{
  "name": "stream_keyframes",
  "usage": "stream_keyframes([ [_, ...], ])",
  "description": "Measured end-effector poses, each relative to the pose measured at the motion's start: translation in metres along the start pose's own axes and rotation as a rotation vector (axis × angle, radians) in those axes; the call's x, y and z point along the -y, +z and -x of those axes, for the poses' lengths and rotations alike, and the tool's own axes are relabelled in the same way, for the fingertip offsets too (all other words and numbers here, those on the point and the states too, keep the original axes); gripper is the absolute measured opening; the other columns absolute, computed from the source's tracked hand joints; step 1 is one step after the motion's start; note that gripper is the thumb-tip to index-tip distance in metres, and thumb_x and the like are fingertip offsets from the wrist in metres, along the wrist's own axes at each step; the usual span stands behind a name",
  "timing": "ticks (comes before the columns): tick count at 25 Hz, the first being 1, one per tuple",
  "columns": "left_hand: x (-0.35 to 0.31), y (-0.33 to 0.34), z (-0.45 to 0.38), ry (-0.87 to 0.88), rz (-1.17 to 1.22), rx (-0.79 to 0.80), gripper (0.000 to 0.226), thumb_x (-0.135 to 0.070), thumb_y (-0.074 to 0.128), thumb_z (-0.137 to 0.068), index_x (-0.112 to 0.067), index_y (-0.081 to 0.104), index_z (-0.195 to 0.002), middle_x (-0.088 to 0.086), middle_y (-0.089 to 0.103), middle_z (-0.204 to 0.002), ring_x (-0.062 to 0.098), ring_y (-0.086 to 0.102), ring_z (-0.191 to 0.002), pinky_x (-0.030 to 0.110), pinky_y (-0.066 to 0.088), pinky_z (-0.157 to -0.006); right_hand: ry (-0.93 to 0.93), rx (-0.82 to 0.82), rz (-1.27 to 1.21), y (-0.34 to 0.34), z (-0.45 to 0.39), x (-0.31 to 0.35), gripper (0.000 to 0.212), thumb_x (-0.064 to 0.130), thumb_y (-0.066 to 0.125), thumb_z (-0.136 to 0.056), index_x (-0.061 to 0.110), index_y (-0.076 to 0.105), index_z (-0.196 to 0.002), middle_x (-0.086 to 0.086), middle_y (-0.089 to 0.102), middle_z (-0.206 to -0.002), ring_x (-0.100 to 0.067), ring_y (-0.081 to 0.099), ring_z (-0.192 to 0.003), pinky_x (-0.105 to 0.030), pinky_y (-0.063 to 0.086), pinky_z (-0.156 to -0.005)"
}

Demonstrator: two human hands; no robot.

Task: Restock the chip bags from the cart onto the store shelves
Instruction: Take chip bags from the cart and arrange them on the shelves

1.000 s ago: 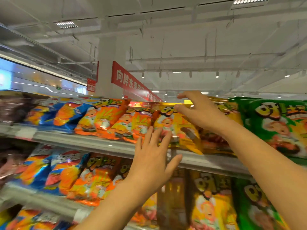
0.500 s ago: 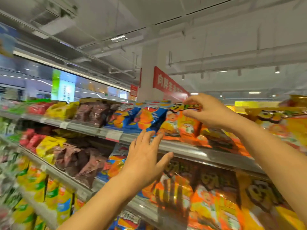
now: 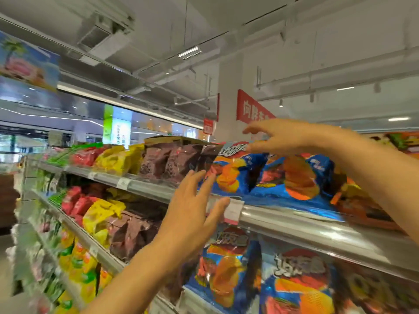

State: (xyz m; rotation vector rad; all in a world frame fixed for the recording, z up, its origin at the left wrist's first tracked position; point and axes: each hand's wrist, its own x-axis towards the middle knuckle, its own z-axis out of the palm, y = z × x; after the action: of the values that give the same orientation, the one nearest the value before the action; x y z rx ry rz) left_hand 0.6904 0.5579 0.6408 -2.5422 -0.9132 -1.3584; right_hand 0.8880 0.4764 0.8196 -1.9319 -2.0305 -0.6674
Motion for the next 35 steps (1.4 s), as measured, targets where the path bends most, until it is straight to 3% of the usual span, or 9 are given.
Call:
stream_keyframes([
  [6, 0.039, 0.035, -0.047, 0.213, 0.077, -0.026, 0.066, -0.056, 0.031, -0.101, -0.021, 0.030, -0.157, -0.003, 0.023, -0.165, 0.017, 0.005, -0.155, 0.032, 0.005, -0.126, 0.104, 0.130, 0.181, 0.054, -0.079, 0.012, 0.052, 0.039, 0.043, -0.106, 0.019, 0.038, -0.154, -0.014, 0.038, -0.160, -0.030, 0.035, -0.147, -0.040, 0.027, -0.121],
  [8, 0.042, 0.052, -0.061, 0.270, 0.133, 0.002, 0.066, -0.056, 0.034, -0.103, -0.023, 0.024, -0.159, -0.007, 0.017, -0.167, 0.013, -0.001, -0.155, 0.037, 0.005, -0.126, 0.159, 0.160, 0.185, 0.068, -0.088, 0.007, 0.051, 0.042, 0.038, -0.107, 0.018, 0.041, -0.152, -0.016, 0.040, -0.158, -0.030, 0.036, -0.146, -0.042, 0.026, -0.121],
  [13, 0.058, 0.078, -0.068, 0.406, 0.238, 0.025, 0.072, -0.072, 0.019, -0.096, -0.037, 0.019, -0.159, -0.020, 0.014, -0.166, 0.003, -0.003, -0.153, 0.025, -0.008, -0.120, 0.292, 0.174, 0.214, 0.085, -0.095, -0.012, 0.061, 0.052, 0.030, -0.106, 0.024, 0.024, -0.160, -0.003, 0.021, -0.169, -0.021, 0.018, -0.155, -0.037, 0.011, -0.127],
  [15, 0.066, 0.078, -0.068, 0.447, 0.289, 0.034, 0.070, -0.072, 0.020, -0.095, -0.040, 0.025, -0.156, -0.020, 0.022, -0.163, 0.006, 0.005, -0.152, 0.027, -0.003, -0.120, 0.354, 0.190, 0.229, 0.087, -0.095, -0.012, 0.063, 0.055, 0.029, -0.105, 0.027, 0.018, -0.161, 0.000, 0.016, -0.170, -0.020, 0.014, -0.156, -0.040, 0.010, -0.127],
  [19, 0.063, 0.071, -0.075, 0.479, 0.361, -0.039, 0.065, -0.066, 0.029, -0.095, -0.030, 0.049, -0.145, -0.010, 0.046, -0.148, 0.014, 0.032, -0.139, 0.042, 0.029, -0.115, 0.404, 0.131, 0.325, 0.086, -0.087, 0.004, 0.065, 0.059, 0.035, -0.103, 0.033, 0.019, -0.161, -0.003, 0.014, -0.170, -0.026, 0.013, -0.156, -0.046, 0.015, -0.126],
  [22, 0.053, 0.072, -0.071, 0.488, 0.306, 0.021, 0.076, -0.070, 0.017, -0.094, -0.026, 0.038, -0.153, -0.007, 0.031, -0.162, 0.019, 0.013, -0.153, 0.046, 0.010, -0.123, 0.308, 0.108, 0.414, 0.079, -0.064, 0.019, 0.064, 0.059, 0.042, -0.100, 0.035, 0.027, -0.158, -0.003, 0.024, -0.166, -0.026, 0.023, -0.151, -0.042, 0.021, -0.123],
  [26, 0.057, 0.076, -0.071, 0.527, 0.331, 0.083, 0.070, -0.069, 0.015, -0.095, -0.033, 0.038, -0.151, -0.017, 0.029, -0.161, 0.014, 0.002, -0.155, 0.048, 0.000, -0.124, 0.384, 0.320, 0.526, 0.064, -0.044, 0.021, 0.087, 0.083, 0.020, -0.080, 0.047, 0.007, -0.158, 0.008, 0.010, -0.170, -0.021, 0.017, -0.155, -0.049, 0.018, -0.125],
  [31, 0.067, 0.067, -0.073, 0.570, 0.398, 0.146, 0.056, -0.065, 0.030, -0.100, -0.039, 0.041, -0.148, -0.023, 0.028, -0.160, 0.005, -0.001, -0.153, 0.039, -0.005, -0.123, 0.451, 0.375, 0.461, 0.045, -0.046, 0.013, 0.098, 0.064, 0.067, -0.085, 0.047, 0.005, -0.158, 0.009, 0.006, -0.170, -0.020, 0.015, -0.155, -0.045, 0.020, -0.126],
  [35, 0.070, 0.062, -0.070, 0.554, 0.462, 0.127, 0.060, -0.067, 0.027, -0.098, -0.039, 0.034, -0.151, -0.019, 0.019, -0.162, 0.005, -0.005, -0.152, 0.037, -0.005, -0.123, 0.511, 0.289, 0.357, 0.038, -0.040, 0.017, 0.094, 0.053, 0.076, -0.083, 0.043, 0.020, -0.157, 0.008, 0.017, -0.168, -0.019, 0.024, -0.152, -0.043, 0.027, -0.122],
])
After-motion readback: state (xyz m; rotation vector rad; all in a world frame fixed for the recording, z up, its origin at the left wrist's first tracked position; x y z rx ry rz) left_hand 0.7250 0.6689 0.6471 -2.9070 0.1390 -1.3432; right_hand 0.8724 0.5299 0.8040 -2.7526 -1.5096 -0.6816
